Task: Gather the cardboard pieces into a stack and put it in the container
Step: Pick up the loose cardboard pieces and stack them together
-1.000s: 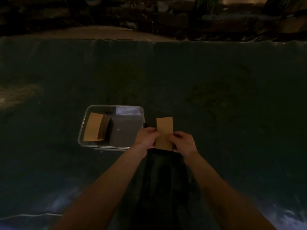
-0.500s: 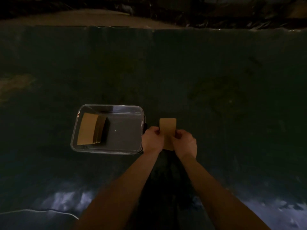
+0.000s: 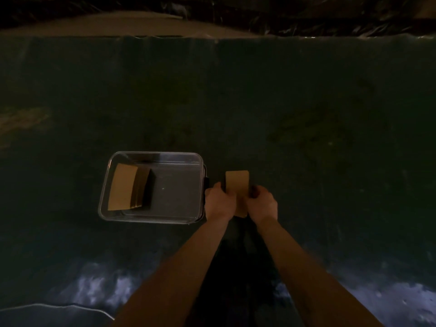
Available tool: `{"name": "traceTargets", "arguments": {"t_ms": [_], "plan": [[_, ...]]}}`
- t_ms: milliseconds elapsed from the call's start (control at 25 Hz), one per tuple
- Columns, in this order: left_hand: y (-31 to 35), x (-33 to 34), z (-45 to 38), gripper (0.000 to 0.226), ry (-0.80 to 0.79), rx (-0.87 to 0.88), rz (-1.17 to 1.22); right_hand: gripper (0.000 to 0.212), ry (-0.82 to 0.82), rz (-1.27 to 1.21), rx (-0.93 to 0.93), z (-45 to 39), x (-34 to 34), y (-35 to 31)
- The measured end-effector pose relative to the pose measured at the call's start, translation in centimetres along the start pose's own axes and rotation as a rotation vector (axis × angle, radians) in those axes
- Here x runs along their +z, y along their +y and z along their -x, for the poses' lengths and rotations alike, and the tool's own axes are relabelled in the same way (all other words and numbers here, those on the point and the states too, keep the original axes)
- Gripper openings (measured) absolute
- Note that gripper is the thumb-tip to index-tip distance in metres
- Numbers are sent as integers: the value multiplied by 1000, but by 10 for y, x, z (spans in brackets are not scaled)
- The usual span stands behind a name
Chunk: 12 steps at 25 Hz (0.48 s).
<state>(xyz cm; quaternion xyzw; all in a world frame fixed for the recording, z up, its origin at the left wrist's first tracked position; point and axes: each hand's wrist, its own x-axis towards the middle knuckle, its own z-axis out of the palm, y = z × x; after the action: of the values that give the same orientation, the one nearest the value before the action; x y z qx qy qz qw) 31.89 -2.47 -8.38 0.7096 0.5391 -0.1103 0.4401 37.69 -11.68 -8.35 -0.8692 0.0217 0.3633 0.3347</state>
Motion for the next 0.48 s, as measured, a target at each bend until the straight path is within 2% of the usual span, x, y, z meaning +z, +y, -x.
{"name": "traceTargets", "arguments": {"t_ms": [120,320,480], "plan": [[5,0,-6,39,-53,-67,59,32,-76,-69,78,-8,1,-2],[4,-5,-1,50,-114,-116,281,45,-288,-358,241,-15,-11,1],[-4,-13,23,48,-240,-137,403,47,-413,-560,263,2,-29,12]]}}
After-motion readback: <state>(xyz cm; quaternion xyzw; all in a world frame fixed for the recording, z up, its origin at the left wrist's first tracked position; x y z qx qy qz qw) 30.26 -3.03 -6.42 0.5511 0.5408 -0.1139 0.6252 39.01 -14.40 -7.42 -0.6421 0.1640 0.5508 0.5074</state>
